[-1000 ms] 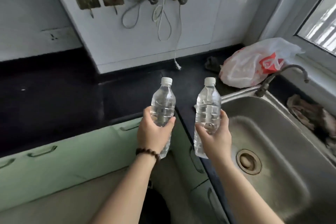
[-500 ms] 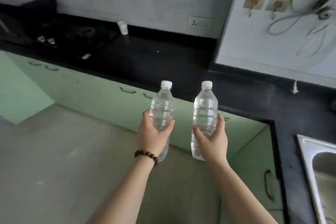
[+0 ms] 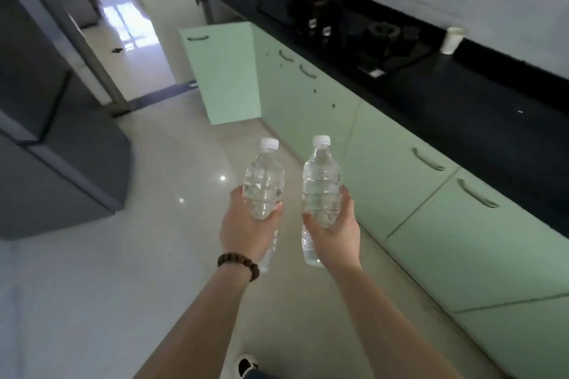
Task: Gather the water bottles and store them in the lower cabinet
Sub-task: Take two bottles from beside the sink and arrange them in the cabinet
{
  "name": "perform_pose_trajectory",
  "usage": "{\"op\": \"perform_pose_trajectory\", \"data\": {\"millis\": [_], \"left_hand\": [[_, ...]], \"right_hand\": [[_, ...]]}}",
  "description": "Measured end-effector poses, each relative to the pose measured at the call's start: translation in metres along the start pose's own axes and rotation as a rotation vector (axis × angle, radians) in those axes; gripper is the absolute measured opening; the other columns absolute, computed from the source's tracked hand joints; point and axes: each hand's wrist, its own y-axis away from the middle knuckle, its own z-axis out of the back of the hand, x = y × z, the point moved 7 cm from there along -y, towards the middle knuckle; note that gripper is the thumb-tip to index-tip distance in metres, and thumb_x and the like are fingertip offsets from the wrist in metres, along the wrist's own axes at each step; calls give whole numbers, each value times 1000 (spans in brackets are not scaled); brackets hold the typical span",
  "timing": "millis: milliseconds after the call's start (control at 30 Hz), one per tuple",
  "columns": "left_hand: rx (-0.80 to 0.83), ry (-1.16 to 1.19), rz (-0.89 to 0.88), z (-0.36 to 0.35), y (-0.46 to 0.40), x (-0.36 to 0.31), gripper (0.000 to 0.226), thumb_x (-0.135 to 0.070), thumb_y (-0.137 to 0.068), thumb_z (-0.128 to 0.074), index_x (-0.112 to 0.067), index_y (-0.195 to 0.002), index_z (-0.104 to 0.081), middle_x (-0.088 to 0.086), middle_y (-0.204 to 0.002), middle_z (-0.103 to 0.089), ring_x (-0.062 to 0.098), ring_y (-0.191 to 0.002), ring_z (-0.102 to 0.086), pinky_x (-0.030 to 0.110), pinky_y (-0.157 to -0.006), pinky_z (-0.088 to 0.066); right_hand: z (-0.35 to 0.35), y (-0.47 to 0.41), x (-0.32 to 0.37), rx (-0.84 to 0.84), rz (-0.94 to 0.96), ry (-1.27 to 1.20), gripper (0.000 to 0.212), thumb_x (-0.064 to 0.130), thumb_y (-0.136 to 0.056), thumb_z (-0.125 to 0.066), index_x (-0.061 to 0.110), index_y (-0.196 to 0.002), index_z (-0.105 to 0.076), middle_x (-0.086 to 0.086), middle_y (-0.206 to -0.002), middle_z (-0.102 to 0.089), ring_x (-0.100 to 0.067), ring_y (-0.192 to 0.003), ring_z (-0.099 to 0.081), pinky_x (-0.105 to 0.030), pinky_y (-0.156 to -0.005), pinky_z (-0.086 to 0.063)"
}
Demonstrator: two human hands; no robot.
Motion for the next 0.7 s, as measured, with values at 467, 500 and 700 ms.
{"op": "perform_pose_trajectory", "data": {"millis": [467,500,700], "left_hand": [[-302,39,214,169,-187,106,63,-47,-75,-75,-22,-126,-46,-7,-99,-63,17,-92,-63,32,-76,-52],[-314,41,224,172,-206,111,63,-48,-75,-74,-22,-125,-47,-7,-99,-63,18,-92,-63,33,-77,-53],[-355,35,238,180,-343,113,61,-50,-74,-74,-23,-122,-47,-6,-102,-63,17,-92,-63,40,-80,-57]], "right_hand": [[-272,-83,120,293,100,69,85,43,-75,-72,31,-144,-24,0,-131,-56,-23,-114,-57,-43,-95,-50],[-288,-97,124,301,103,73,85,44,-75,-72,31,-144,-24,-1,-132,-55,-24,-115,-57,-44,-95,-50],[-386,-207,172,338,163,64,85,37,-75,-75,23,-144,-27,-2,-137,-51,-25,-120,-53,-43,-99,-46]]}}
